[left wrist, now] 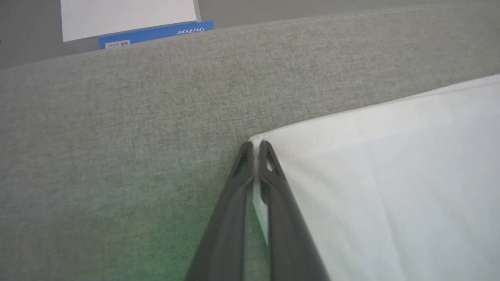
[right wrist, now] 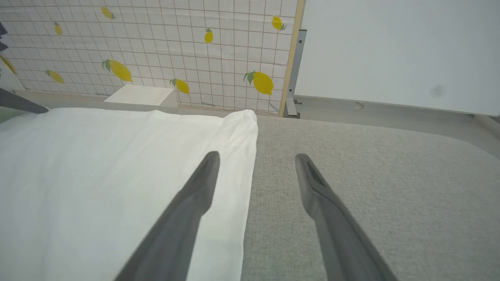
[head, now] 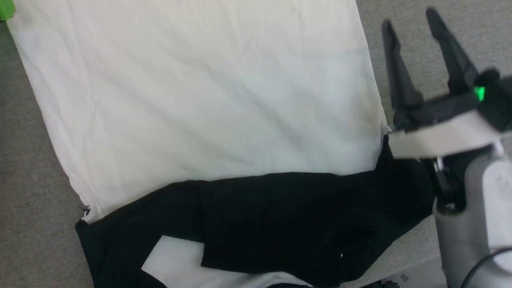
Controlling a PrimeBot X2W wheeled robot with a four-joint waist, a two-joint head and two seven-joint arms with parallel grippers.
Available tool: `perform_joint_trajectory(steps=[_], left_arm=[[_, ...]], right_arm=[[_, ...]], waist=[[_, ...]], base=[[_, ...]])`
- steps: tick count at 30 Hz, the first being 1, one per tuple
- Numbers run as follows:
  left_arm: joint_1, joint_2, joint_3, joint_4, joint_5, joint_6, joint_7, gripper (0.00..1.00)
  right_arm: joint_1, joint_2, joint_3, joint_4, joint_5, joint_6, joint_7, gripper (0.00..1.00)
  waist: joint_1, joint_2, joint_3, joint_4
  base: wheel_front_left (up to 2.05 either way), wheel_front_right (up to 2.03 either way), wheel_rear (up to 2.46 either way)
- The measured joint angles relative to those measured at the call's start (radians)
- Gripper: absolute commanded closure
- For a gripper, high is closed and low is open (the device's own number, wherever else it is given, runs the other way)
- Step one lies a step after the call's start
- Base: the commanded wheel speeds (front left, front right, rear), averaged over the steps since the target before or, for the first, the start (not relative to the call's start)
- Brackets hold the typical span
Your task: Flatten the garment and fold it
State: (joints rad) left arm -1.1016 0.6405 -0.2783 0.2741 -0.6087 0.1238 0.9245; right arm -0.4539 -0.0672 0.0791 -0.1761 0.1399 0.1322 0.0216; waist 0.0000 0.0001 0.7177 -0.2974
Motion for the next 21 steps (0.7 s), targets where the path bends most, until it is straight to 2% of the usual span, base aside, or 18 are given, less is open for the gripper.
perform_joint_trajectory(steps=[5,12,15,17,21], left_arm=[[0.000,-0.004,-0.011,-0.013,0.000,-0.027,-0.051,1.00],[-0.009,-0.038,-0.031,0.001,0.003,-0.076,-0.144,1.00],[-0.022,-0.059,-0.040,0.007,0.002,-0.095,-0.171,1.00],[-0.032,-0.093,-0.051,0.014,0.000,-0.112,-0.199,1.00],[-0.058,-0.121,-0.070,0.022,0.000,-0.133,-0.224,1.00]], right_arm=[[-0.227,-0.023,0.007,0.127,0.022,0.000,0.119,0.00],[-0.583,-0.005,-0.060,0.460,0.078,0.000,0.395,0.00],[-0.690,0.002,-0.085,0.572,0.043,0.000,0.485,0.00],[-0.770,0.002,-0.104,0.655,-0.031,0.000,0.547,0.00],[-0.846,0.001,-0.156,0.741,-0.117,0.000,0.629,0.00]], waist=[[0.0000,0.0000,0.008,0.015],[0.0000,0.0000,0.020,0.061],[0.0000,0.0000,0.028,0.086],[0.0000,0.0000,0.037,0.116],[0.0000,0.0000,0.053,0.158]], base=[[0.00,0.00,0.00],[0.00,0.00,0.00],[0.00,0.00,0.00],[0.00,0.00,0.00],[0.00,0.00,0.00]])
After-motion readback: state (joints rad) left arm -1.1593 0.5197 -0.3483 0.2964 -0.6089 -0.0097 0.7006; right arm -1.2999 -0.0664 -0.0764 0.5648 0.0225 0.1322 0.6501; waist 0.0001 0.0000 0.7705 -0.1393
